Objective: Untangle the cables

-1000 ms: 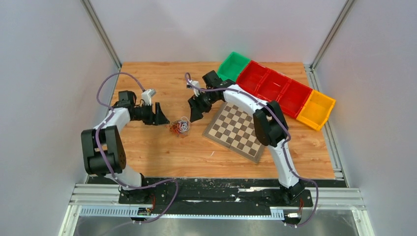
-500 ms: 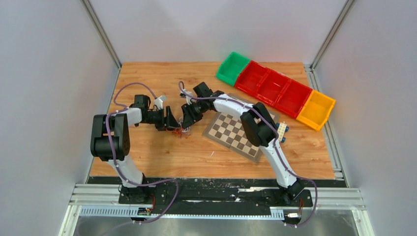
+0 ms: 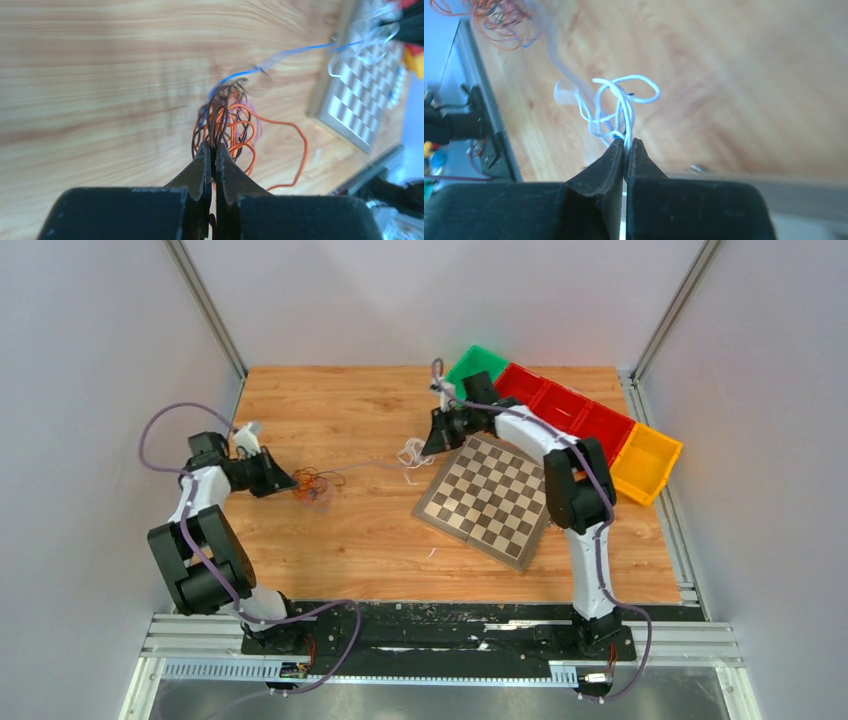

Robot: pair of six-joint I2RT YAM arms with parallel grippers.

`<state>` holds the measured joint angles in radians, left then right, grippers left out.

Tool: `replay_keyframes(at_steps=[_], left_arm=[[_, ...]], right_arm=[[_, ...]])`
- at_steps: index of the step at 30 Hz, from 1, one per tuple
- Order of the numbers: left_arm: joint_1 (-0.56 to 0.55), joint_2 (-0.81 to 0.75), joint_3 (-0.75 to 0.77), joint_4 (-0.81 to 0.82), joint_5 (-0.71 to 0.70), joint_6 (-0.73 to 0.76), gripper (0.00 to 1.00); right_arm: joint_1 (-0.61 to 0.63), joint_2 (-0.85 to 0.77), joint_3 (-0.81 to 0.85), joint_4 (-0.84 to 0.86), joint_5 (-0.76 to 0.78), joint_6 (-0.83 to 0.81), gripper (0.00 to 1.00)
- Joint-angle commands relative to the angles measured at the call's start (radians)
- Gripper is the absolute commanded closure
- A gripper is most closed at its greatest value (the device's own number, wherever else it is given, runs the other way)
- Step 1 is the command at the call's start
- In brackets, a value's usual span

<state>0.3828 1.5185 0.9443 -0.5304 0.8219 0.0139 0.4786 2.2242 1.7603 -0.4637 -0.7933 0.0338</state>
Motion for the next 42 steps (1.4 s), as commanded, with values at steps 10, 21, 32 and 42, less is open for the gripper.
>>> replay_keyframes(at_steps=[10,21,32,42], left_arm=[[0.306,0.056,0.050,-0.219,-0.127,0.324,1.00],[0.332,0.030,-0.010,-0.144,-0.359,0.396,1.00],[0.358,0.032,-0.022,-0.119,-0.381,0.465,1.00],[0.352,0.014,-0.042,-0.091,-0.421,0.490,1.00]], right_arm=[[-0.202,-0.186,0.032,0.000,0.047,-0.079,1.00],[-0.248,-0.205,0.107,-0.002,0.105,-0.103,1.00],[-0.371,-0.272,0.187,-0.003,0.044,-0.079,1.00],[-0.518,-0.289,0.352,0.030,0.050,0.002,1.00]])
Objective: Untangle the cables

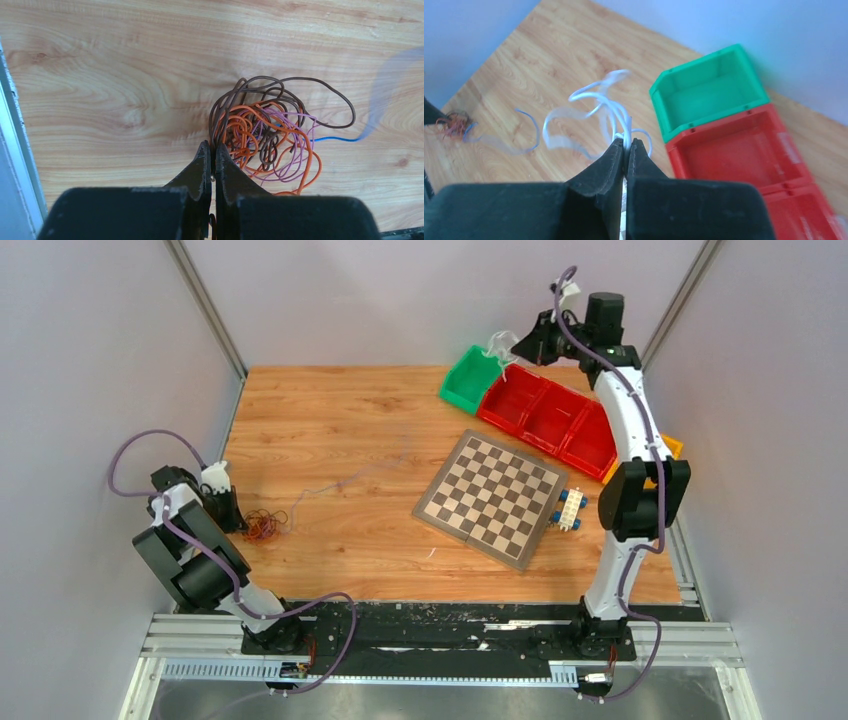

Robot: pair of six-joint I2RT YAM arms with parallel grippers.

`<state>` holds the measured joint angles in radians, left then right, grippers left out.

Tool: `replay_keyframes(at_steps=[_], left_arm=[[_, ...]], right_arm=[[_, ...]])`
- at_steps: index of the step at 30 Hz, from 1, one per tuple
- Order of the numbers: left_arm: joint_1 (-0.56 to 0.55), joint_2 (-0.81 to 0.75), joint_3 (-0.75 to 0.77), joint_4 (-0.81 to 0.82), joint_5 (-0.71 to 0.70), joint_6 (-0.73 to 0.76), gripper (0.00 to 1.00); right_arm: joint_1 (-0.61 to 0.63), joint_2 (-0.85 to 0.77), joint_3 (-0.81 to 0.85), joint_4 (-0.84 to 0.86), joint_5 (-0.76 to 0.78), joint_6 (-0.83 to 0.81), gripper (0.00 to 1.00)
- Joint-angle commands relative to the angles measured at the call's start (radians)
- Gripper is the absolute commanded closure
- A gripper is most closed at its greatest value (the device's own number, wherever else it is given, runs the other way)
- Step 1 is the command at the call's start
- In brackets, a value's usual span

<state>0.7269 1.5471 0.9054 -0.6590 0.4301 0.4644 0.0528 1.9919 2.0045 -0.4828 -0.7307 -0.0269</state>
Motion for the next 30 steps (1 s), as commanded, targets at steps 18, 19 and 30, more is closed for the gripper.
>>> replay_keyframes(at_steps=[18,19,30], left_arm=[[-0.272,-0.212,0.113,-0.048,0.271,-0.144,1.00],[-0.333,-0.228,0.133,-0.025,0.272,-0.163,1.00],[-0.543,-0.256,0.224,0.102,0.283,-0.365,1.00]], right_arm=[[-0.153,-0.160,0.029,0.052,-0.074,0.095,1.00],[-0.165,-0.177,0.012,0.012,-0.064,0.055,1.00],[-0.521,-0.324,-0.212,-0.420,0.167,-0.360,1.00]])
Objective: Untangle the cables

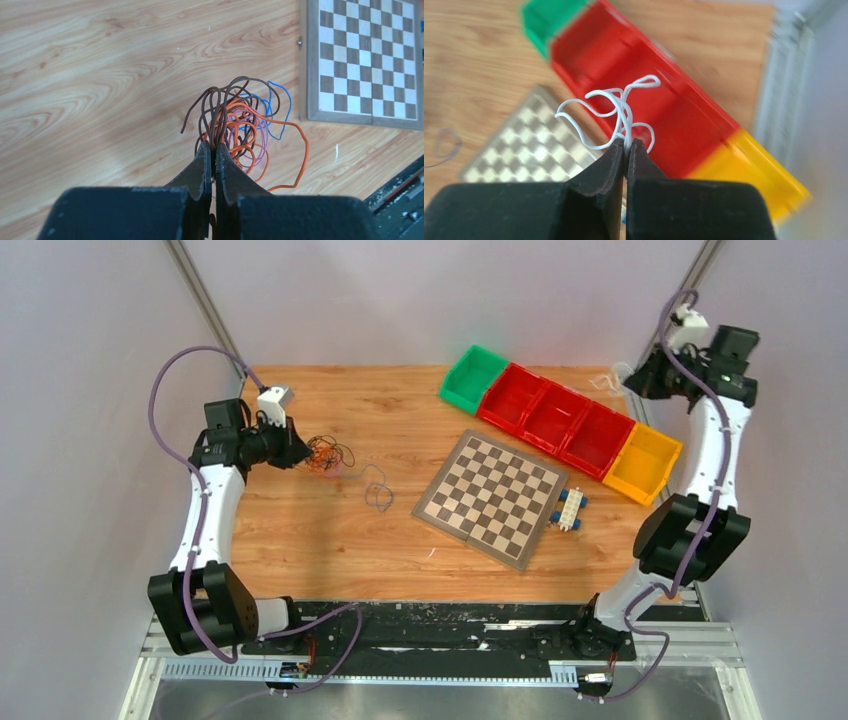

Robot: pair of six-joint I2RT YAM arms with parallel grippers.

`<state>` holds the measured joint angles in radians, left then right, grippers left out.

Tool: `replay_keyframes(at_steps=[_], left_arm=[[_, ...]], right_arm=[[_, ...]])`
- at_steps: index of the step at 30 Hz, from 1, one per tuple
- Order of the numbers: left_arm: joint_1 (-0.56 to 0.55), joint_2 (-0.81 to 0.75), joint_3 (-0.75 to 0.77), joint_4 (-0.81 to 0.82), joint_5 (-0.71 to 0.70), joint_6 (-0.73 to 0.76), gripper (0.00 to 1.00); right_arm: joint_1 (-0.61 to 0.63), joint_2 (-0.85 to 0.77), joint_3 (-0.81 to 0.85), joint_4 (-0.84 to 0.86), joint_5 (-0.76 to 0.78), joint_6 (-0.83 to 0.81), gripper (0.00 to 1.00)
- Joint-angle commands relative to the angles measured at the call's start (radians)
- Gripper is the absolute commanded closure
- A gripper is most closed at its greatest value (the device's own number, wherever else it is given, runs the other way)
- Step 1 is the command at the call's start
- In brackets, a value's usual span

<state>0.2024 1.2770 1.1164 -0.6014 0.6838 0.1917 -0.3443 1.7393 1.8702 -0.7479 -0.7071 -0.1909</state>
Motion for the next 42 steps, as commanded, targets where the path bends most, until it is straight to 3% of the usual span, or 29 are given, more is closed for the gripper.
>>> replay_keyframes(at_steps=[1,7,12,13,15,17,22,25,34,39,42], left_arm=[[-0.024,0.014,0.008,0.053,0.029,-0.102,1.00],[-0.034,0.036,-0.035,0.093,0.023,-0.125,1.00],[-0.034,0.031,-0.053,0.103,0.023,-0.127,1.00],[-0.034,0.025,-0.055,0.104,0.022,-0.128,1.00],[-0.034,0.020,-0.058,0.103,0.021,-0.125,1.00],[-0.033,0.019,-0.057,0.099,0.019,-0.121,1.00],[-0.034,0.030,-0.037,0.067,0.028,-0.115,1.00],[-0.034,0.034,-0.029,0.042,0.044,-0.108,1.00],[-0.016,0.048,-0.023,0.004,0.127,-0.134,1.00],[0.007,0.091,0.007,-0.001,0.209,-0.185,1.00],[0.012,0.109,0.029,-0.019,0.230,-0.186,1.00]], right_arm=[[-0.147,-0.078,-0.112,-0.166,0.177,-0.230,1.00],[-0.186,-0.014,-0.168,-0.166,0.383,-0.335,1.00],[-0.186,0.110,-0.138,-0.164,0.488,-0.329,0.99],[-0.186,0.126,-0.126,-0.165,0.492,-0.326,0.92],[-0.182,0.147,-0.101,-0.177,0.473,-0.317,0.63],[-0.171,0.150,-0.070,-0.204,0.435,-0.314,0.43],[-0.096,0.111,0.043,-0.306,0.179,-0.301,0.21],[0.022,0.070,0.035,-0.302,-0.015,-0.272,0.02],[0.546,0.133,-0.034,0.012,-0.248,-0.108,0.00],[0.778,0.224,-0.059,0.159,-0.266,-0.239,0.00],[0.863,0.213,-0.186,0.405,-0.286,-0.332,0.00]])
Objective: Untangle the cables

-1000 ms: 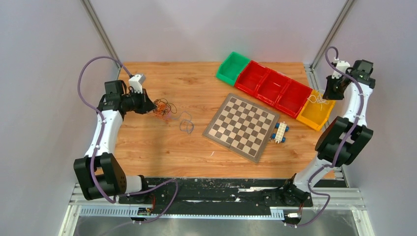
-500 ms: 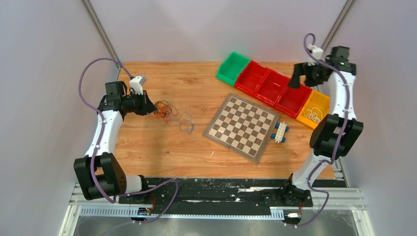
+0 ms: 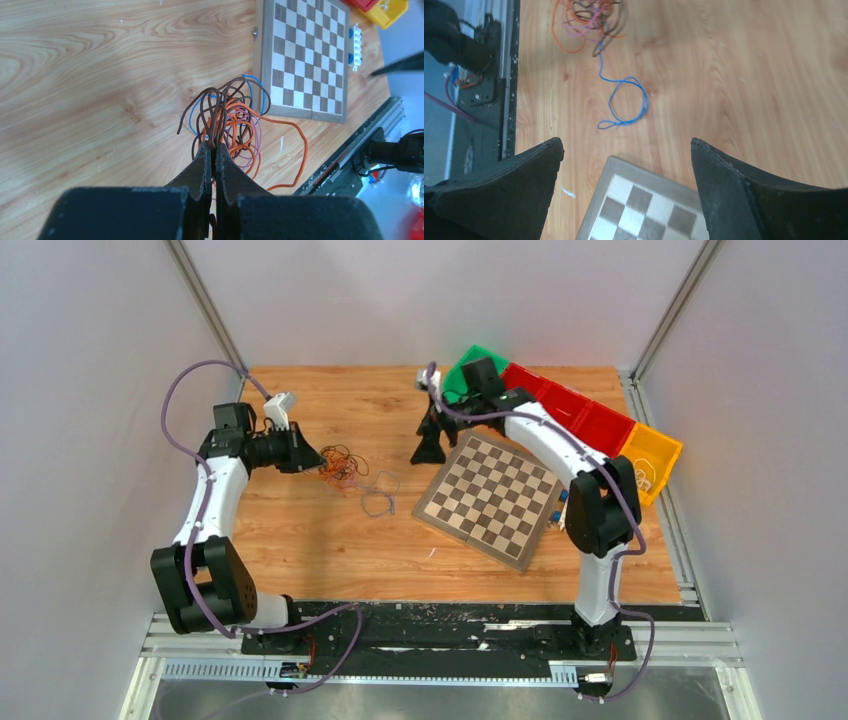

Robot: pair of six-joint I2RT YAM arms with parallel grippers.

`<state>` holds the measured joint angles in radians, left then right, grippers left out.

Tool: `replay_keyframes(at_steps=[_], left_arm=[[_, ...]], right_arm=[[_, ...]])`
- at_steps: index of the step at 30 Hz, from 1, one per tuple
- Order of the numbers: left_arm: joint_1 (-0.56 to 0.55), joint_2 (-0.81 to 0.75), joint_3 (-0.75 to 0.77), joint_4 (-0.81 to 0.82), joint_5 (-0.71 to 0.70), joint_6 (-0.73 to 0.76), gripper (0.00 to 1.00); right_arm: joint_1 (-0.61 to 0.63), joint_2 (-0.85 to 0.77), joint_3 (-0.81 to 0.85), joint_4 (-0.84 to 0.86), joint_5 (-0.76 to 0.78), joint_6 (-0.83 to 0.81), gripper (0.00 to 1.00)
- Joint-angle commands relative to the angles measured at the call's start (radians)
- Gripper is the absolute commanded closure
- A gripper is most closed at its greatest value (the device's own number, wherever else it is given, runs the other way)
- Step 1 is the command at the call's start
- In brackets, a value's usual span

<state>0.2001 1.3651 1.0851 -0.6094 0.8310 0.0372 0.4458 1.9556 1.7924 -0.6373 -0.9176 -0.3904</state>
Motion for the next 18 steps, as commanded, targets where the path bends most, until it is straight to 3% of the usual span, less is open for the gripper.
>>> replay_keyframes(at_steps=[1,4,13,16,18], left_arm=[[0.014,0.027,0.064,-0.013,0.084,-0.031,1.00],[0.015,0.041,0.079,-0.027,0.089,-0.032,1.00],[0.016,0.074,0.100,-0.032,0.100,-0.068,1.00],[0.019,0.077,0.101,-0.032,0.101,-0.080,1.00],[0.029,0.079,0.105,-0.030,0.106,-0.092,1.00]], right_arm=[[0.100,-0.010,-0.159,0.359,-0.076,-0.185,0.00],[0.176,-0.006,-0.236,0.462,-0.051,-0.380,0.00],[0.302,0.133,-0.189,0.520,0.099,-0.602,0.18],[0.313,0.165,-0.179,0.522,0.155,-0.652,0.40],[0.314,0.156,-0.202,0.522,0.196,-0.693,0.62]])
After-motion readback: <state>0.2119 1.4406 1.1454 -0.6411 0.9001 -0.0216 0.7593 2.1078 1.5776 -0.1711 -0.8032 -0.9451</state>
